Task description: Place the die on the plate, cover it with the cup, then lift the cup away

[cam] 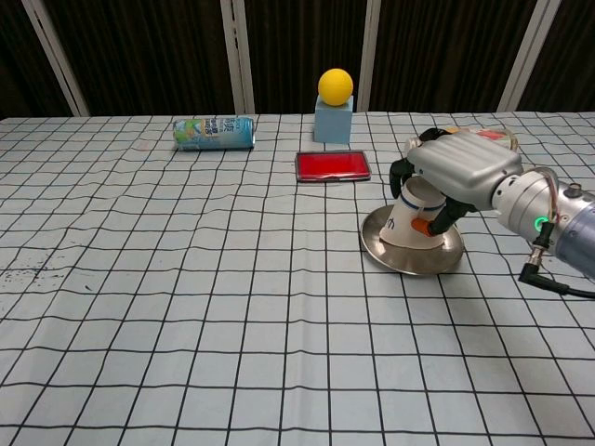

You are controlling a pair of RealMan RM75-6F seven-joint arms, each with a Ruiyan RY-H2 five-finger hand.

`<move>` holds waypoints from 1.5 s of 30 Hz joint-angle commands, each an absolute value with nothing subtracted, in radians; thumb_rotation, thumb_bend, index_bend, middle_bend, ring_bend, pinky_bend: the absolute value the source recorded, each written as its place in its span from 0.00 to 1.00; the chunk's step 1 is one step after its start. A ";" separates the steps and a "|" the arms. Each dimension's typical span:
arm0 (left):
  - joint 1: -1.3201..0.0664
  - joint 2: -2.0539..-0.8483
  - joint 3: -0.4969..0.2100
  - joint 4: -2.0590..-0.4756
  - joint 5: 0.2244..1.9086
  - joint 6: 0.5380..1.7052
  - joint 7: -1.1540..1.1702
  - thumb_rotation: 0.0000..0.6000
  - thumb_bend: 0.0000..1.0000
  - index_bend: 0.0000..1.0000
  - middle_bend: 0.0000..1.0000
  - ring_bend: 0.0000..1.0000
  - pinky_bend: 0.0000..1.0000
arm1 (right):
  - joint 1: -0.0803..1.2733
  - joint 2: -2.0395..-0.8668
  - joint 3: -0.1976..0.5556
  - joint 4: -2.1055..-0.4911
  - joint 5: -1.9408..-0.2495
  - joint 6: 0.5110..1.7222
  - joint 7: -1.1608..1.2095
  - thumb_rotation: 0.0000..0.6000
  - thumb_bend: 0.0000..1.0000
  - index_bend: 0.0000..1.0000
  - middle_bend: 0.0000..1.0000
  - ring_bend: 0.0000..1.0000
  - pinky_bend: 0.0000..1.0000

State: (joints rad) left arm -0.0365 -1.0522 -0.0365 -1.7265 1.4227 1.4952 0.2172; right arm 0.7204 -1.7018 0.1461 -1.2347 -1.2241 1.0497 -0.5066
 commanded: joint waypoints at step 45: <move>-0.042 -1.056 -0.035 -1.728 1.414 1.485 0.230 1.00 0.36 0.02 0.00 0.00 0.00 | 0.714 -1.761 0.169 -1.144 -1.308 1.051 -0.145 1.00 0.40 0.61 0.50 0.28 0.06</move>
